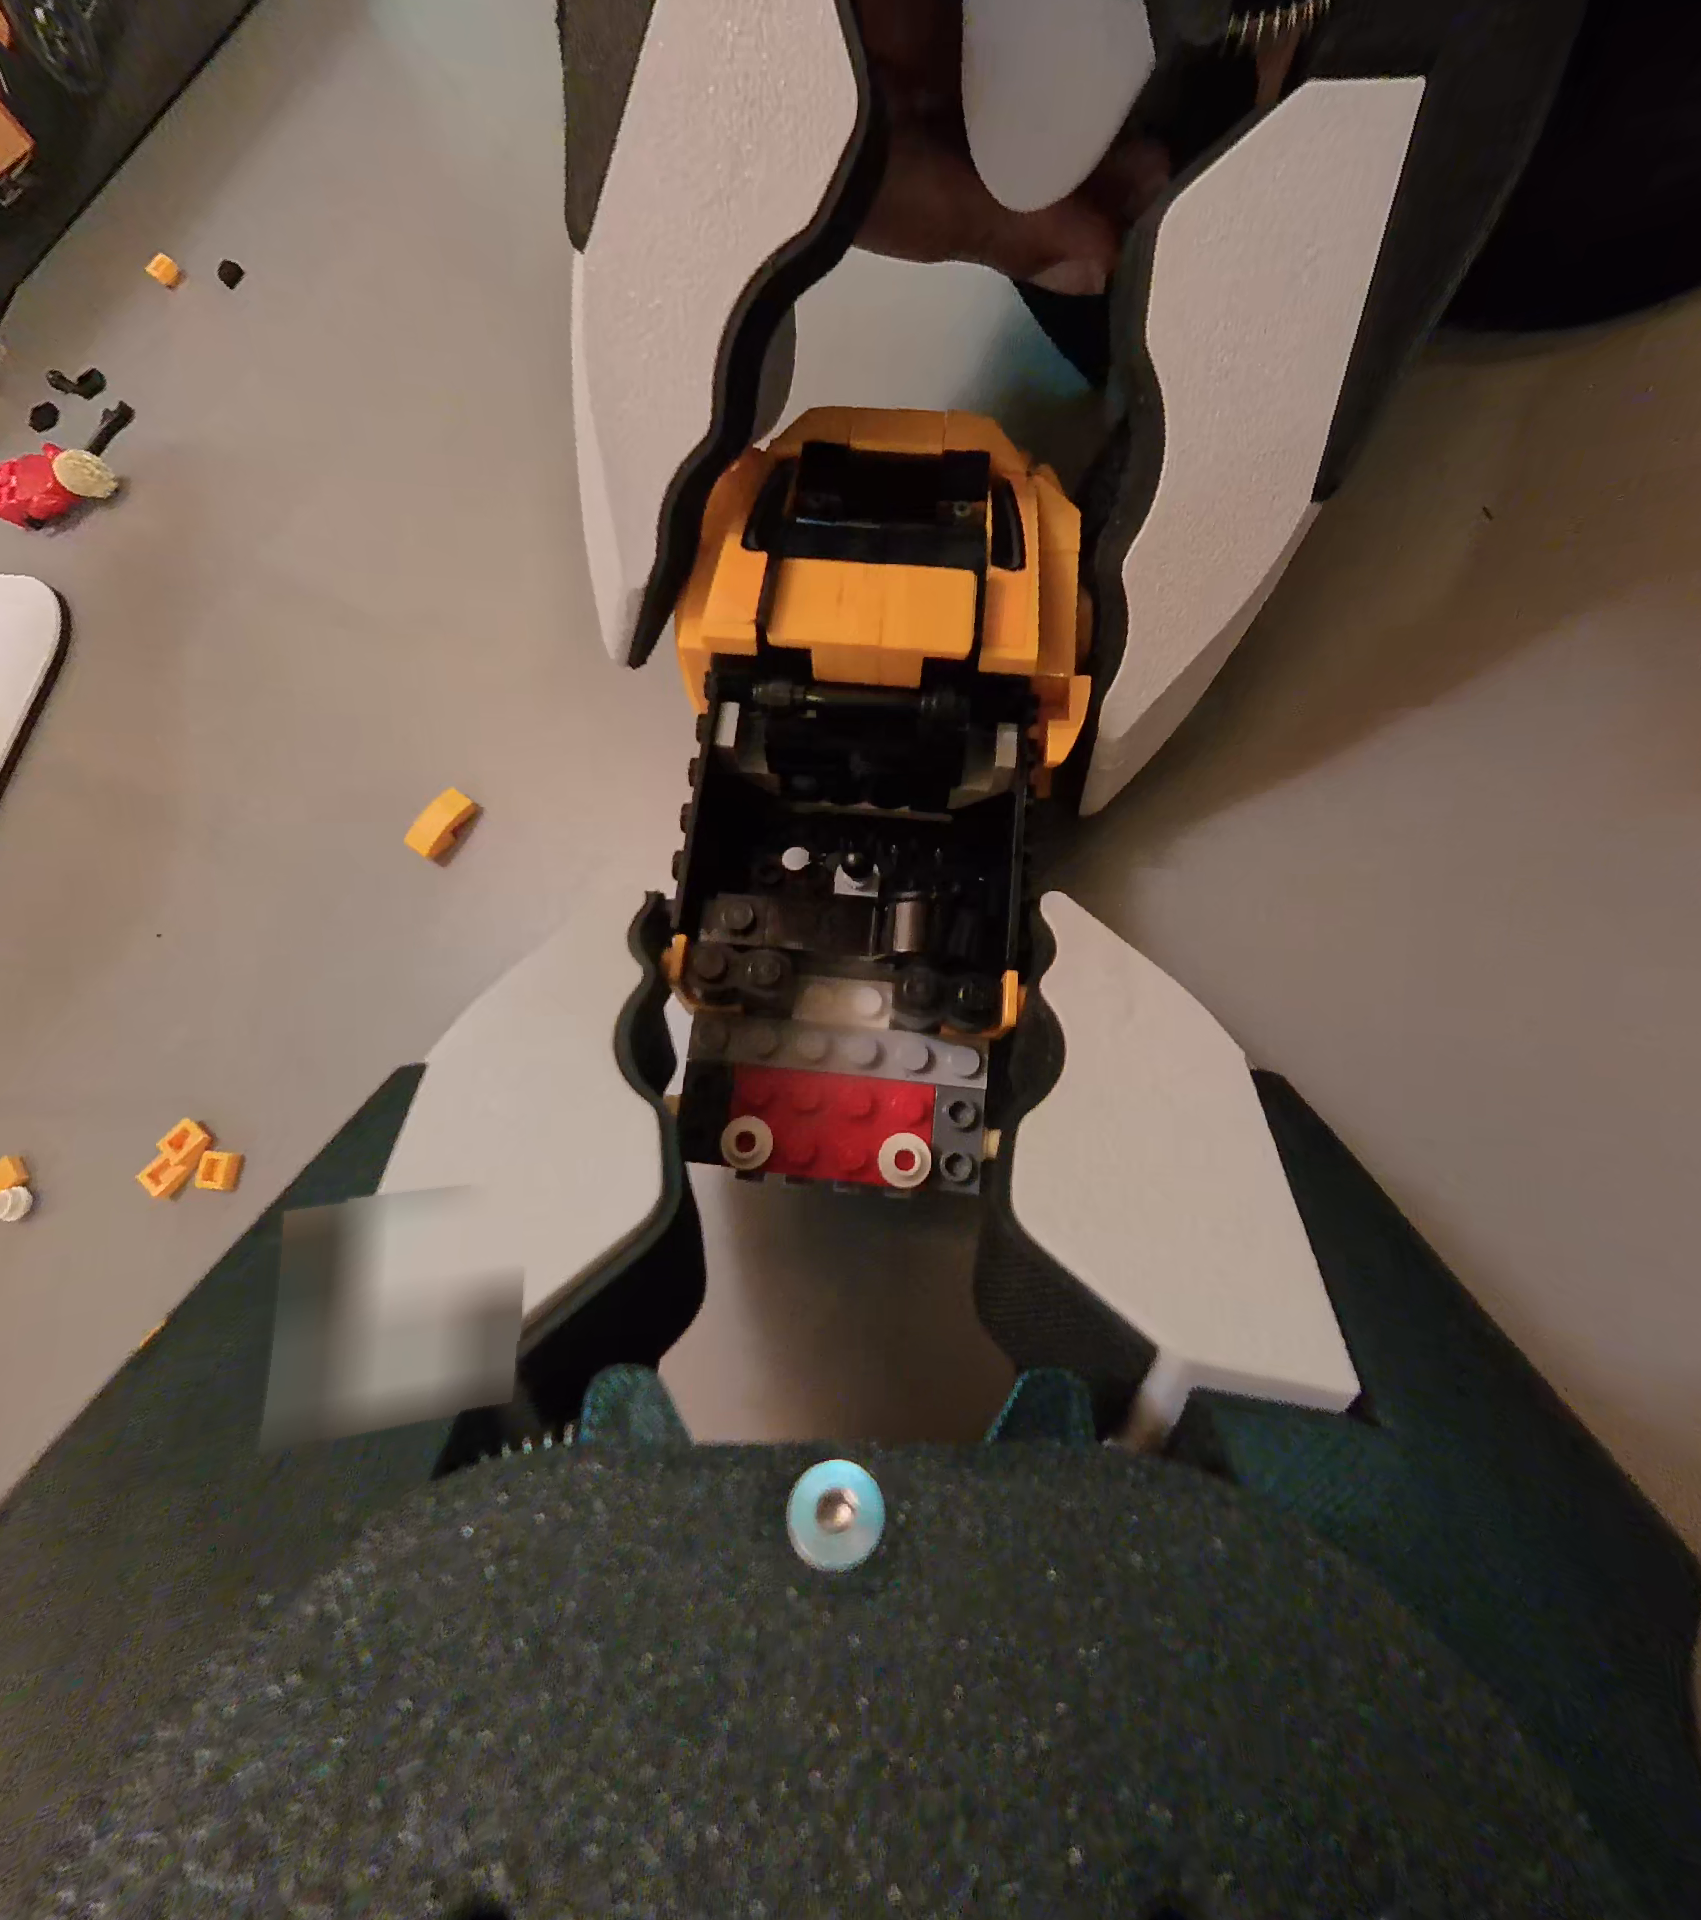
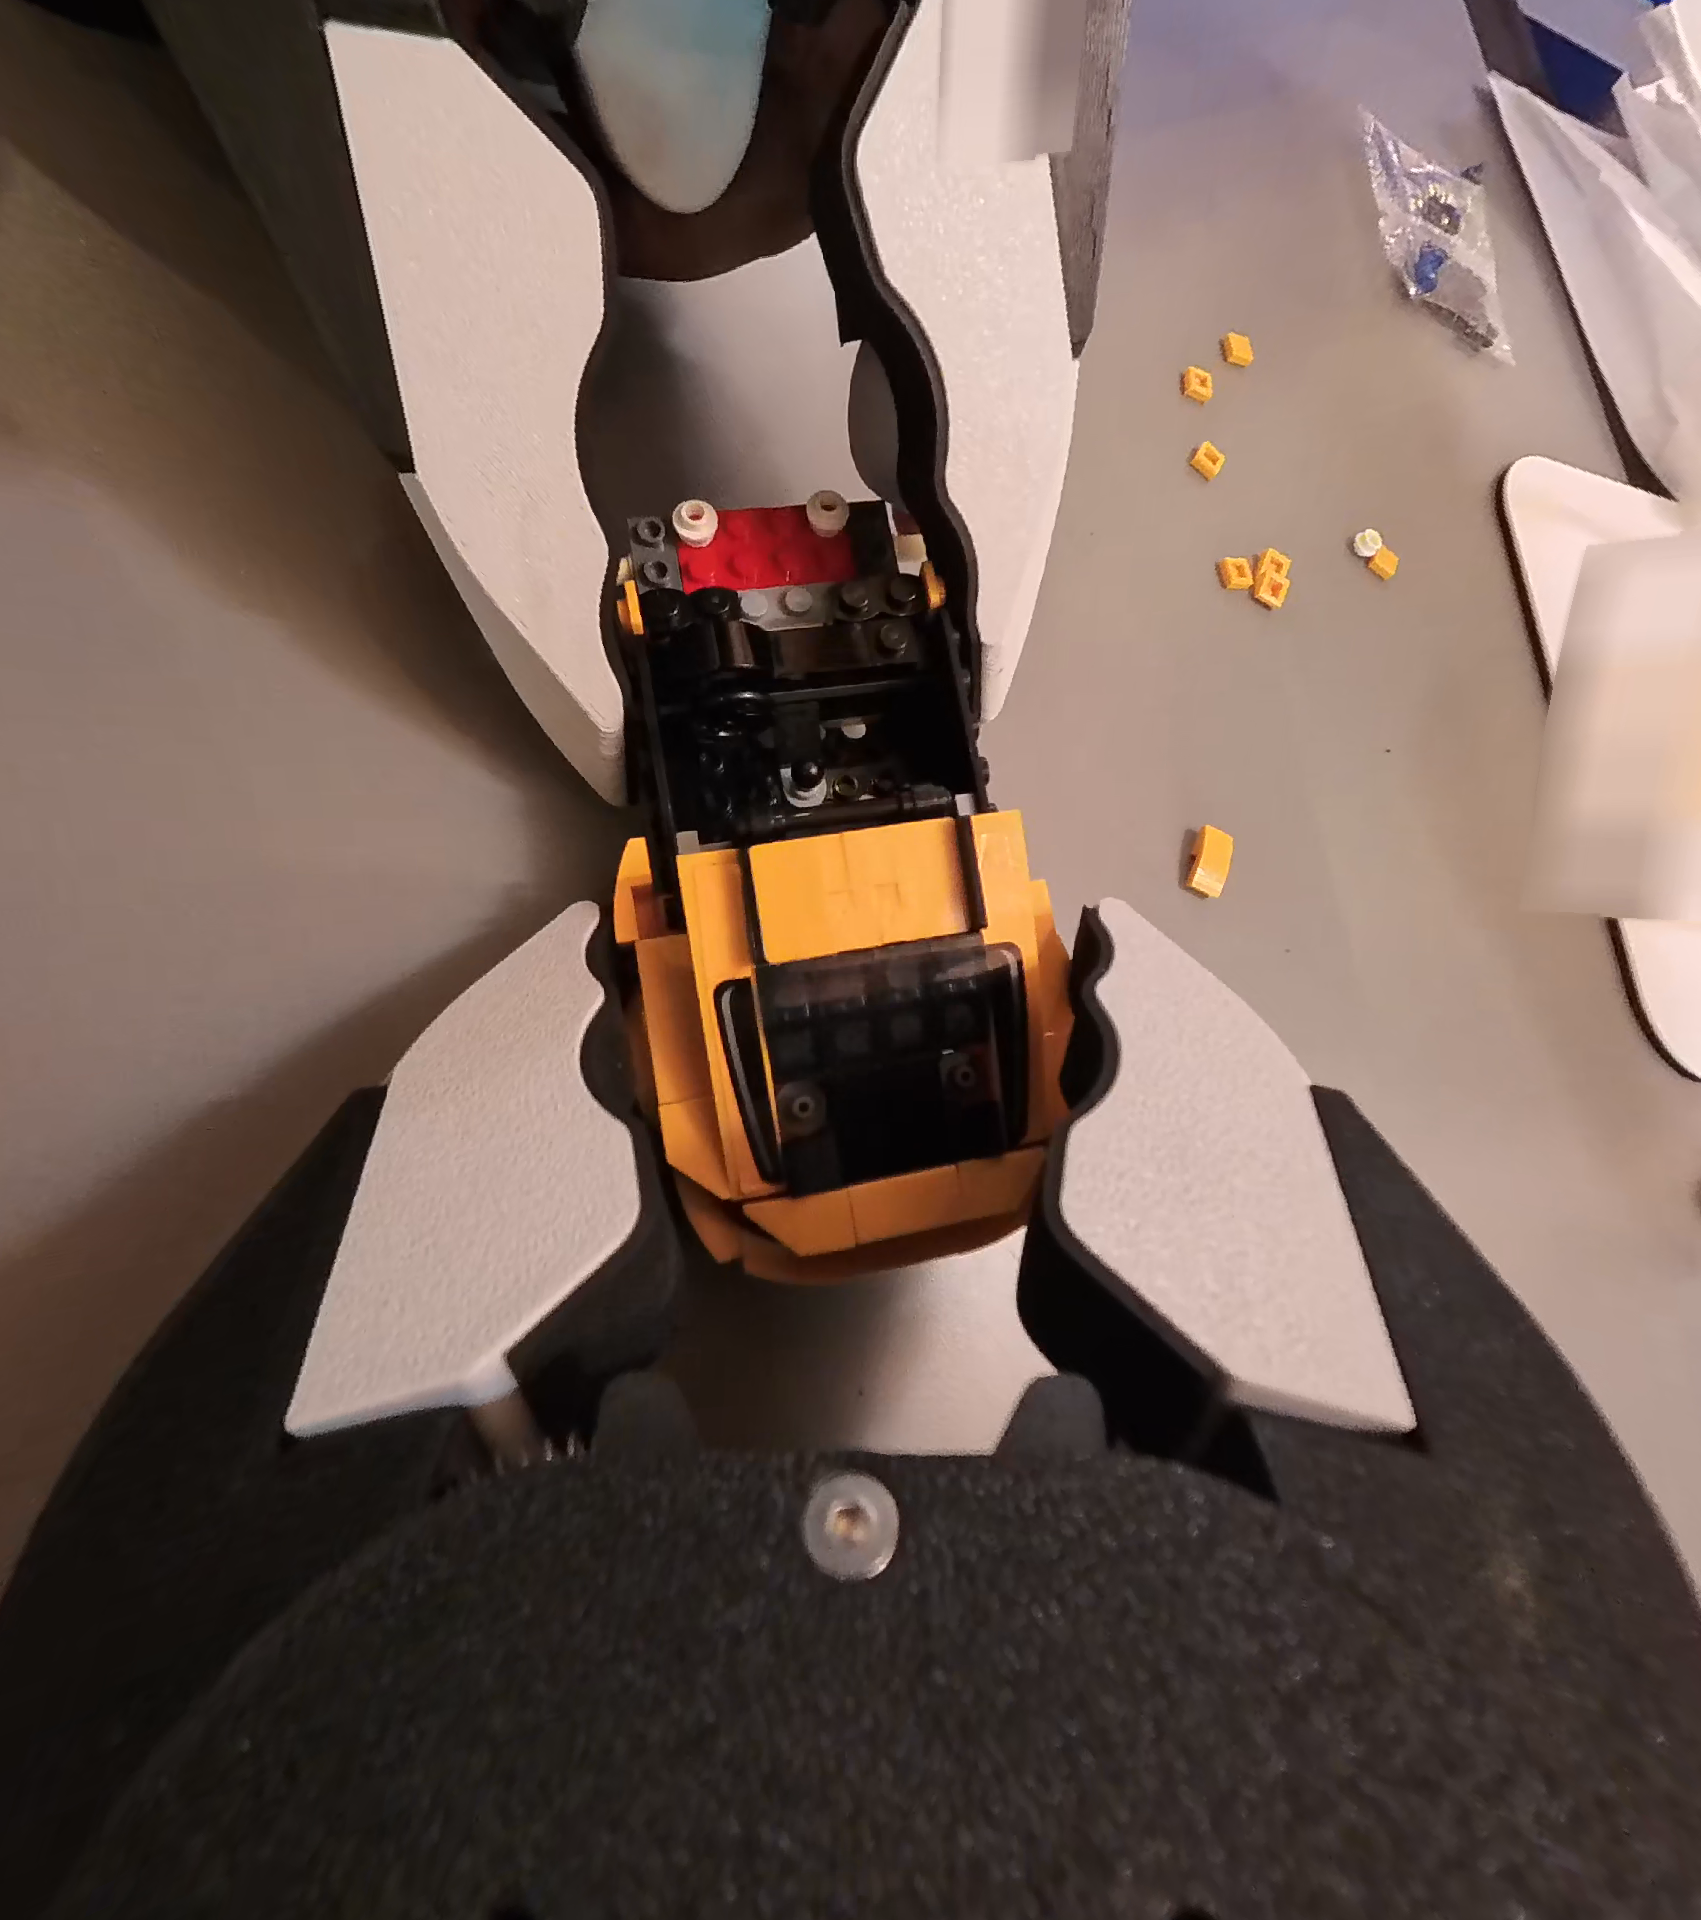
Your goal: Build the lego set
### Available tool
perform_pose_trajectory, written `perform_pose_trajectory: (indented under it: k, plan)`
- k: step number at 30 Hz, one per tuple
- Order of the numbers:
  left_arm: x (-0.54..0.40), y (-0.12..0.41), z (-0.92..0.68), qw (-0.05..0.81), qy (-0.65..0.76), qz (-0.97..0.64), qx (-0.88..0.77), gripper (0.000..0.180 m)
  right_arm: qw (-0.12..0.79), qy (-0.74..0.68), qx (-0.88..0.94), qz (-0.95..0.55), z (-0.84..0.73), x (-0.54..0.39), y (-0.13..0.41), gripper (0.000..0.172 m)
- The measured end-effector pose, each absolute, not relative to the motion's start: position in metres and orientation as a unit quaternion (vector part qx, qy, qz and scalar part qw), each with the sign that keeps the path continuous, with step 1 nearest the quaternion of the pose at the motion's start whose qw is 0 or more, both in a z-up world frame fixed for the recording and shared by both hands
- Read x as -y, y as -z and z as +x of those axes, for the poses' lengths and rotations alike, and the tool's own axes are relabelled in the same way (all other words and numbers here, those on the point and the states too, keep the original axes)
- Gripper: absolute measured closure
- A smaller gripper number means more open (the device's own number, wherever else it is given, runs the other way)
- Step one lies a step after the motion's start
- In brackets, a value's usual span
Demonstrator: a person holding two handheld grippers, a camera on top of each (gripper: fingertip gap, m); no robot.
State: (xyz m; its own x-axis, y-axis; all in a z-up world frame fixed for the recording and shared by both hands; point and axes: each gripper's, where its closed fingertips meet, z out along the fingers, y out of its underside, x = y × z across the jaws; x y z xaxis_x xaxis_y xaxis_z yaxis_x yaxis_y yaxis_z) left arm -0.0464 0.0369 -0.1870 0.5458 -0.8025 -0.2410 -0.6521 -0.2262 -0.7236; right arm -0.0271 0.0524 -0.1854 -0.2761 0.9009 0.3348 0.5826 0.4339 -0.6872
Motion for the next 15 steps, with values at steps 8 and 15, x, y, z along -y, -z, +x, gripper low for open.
perform_pose_trajectory:
  k: [8,15]
  plan:
    - [-0.034,0.189,-0.049,0.376,0.156,-0.799,-0.442,0.117,0.356,-0.229,0.763,-0.489,-0.022,-0.059,0.176,0.079]
    - [-0.029,0.184,-0.047,0.3,0.285,-0.84,-0.351,0.117,0.416,-0.161,0.789,-0.423,-0.006,-0.056,0.172,0.092]
